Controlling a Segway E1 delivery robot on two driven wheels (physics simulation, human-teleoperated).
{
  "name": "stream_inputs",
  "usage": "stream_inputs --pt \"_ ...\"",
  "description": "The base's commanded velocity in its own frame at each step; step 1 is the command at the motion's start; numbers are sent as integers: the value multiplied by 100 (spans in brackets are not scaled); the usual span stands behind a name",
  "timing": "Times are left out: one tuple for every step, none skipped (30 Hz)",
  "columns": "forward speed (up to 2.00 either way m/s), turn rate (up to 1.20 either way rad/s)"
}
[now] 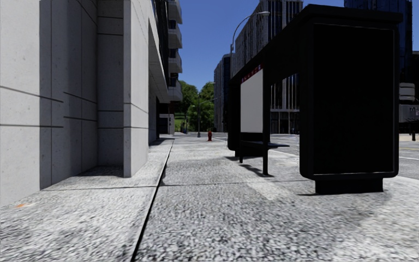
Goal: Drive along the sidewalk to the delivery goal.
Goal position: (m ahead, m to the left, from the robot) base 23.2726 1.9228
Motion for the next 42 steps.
stream_inputs --pt "200 33" --pt "200 33" --pt "200 33" --pt "200 33" --pt "200 33" --pt "200 33" --pt "200 33" --pt "200 33" --pt "200 33" --pt "200 33" --pt "200 33" --pt "200 33" --pt "200 30" --pt "200 0" --pt "200 0" --pt "200 0" --pt "200 0" --pt "200 0" --pt "200 0" --pt "200 0" --pt "200 0" --pt "200 0" --pt "200 0" --pt "200 0" --pt "200 0" --pt "200 0" --pt "200 0" --pt "200 0" --pt "200 0" --pt "200 0" --pt "200 0" --pt "200 0" --pt "200 0" --pt "200 0" --pt "200 0" --pt "200 0" --pt "200 0" --pt "200 0" --pt "200 0" --pt "200 0" --pt "200 0" --pt "200 0"
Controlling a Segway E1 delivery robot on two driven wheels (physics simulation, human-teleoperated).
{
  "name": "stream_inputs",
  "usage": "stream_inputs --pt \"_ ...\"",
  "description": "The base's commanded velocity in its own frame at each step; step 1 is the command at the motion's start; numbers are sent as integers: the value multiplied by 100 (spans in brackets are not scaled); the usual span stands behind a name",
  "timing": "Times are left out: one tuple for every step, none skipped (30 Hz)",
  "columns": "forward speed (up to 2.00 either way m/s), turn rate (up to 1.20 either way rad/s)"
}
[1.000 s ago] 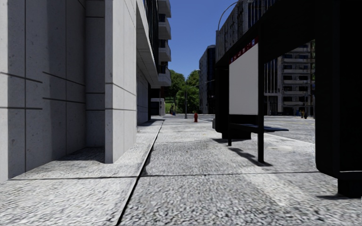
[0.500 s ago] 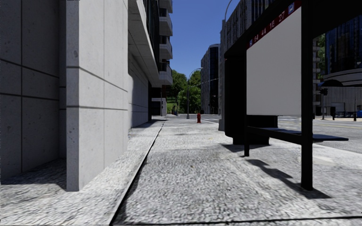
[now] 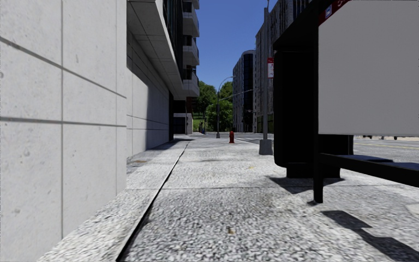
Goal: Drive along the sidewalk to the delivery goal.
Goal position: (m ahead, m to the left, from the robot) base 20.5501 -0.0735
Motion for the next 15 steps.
stream_inputs --pt "200 0" --pt "200 0" --pt "200 0" --pt "200 0" --pt "200 0" --pt "200 0" --pt "200 0" --pt "200 0" --pt "200 0" --pt "200 0" --pt "200 0" --pt "200 0" --pt "200 0" --pt "200 0" --pt "200 0"
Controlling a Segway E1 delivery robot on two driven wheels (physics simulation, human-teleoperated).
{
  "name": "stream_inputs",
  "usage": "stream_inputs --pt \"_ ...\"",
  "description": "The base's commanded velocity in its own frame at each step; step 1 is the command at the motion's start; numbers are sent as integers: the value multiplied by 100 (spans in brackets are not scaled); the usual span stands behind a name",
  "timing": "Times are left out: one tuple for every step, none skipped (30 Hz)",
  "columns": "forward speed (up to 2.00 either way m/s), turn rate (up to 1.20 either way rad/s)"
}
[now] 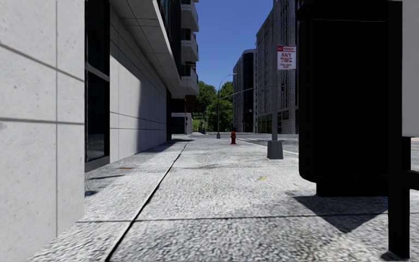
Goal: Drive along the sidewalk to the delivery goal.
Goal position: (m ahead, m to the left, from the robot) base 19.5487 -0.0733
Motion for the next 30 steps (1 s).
stream_inputs --pt "200 0" --pt "200 0" --pt "200 0" --pt "200 0" --pt "200 0" --pt "200 0" --pt "200 0" --pt "200 0" --pt "200 0" --pt "200 0" --pt "200 0" --pt "200 0" --pt "200 0" --pt "200 0" --pt "200 0" --pt "200 0" --pt "200 0" --pt "200 0" --pt "200 0" --pt "200 0" --pt "200 0" --pt "200 0" --pt "200 0" --pt "200 0" --pt "200 0" --pt "200 0" --pt "200 0" --pt "200 0" --pt "200 0" --pt "200 0"
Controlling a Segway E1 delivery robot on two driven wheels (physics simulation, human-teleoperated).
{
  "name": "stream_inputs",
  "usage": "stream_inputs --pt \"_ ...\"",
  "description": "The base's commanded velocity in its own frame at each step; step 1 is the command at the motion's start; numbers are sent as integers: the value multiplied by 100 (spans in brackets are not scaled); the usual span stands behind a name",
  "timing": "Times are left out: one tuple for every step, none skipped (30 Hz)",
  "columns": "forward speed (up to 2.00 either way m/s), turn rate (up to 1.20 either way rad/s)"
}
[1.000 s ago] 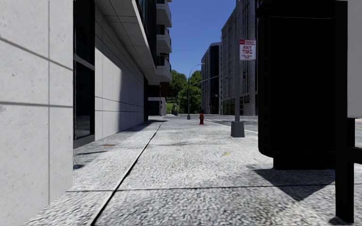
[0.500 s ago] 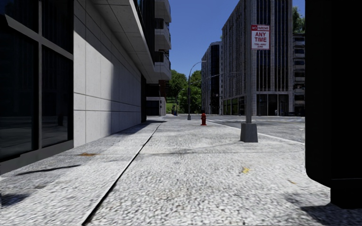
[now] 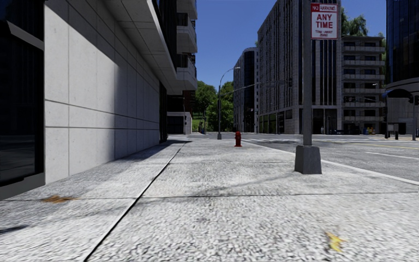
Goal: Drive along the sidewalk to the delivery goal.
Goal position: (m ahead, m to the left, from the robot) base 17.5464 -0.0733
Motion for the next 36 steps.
stream_inputs --pt "200 0" --pt "200 0" --pt "200 0" --pt "200 0" --pt "200 0" --pt "200 0" --pt "200 0" --pt "200 0" --pt "200 0" --pt "200 0" --pt "200 0" --pt "200 0" --pt "200 0" --pt "200 0" --pt "200 0" --pt "200 0" --pt "200 0" --pt "200 0" --pt "200 0" --pt "200 0" --pt "200 0" --pt "200 0" --pt "200 0" --pt "200 0" --pt "200 0" --pt "200 0" --pt "200 0" --pt "200 0" --pt "200 0" --pt "200 0" --pt "200 0" --pt "200 0" --pt "200 0" --pt "200 0" --pt "200 0" --pt "200 0"
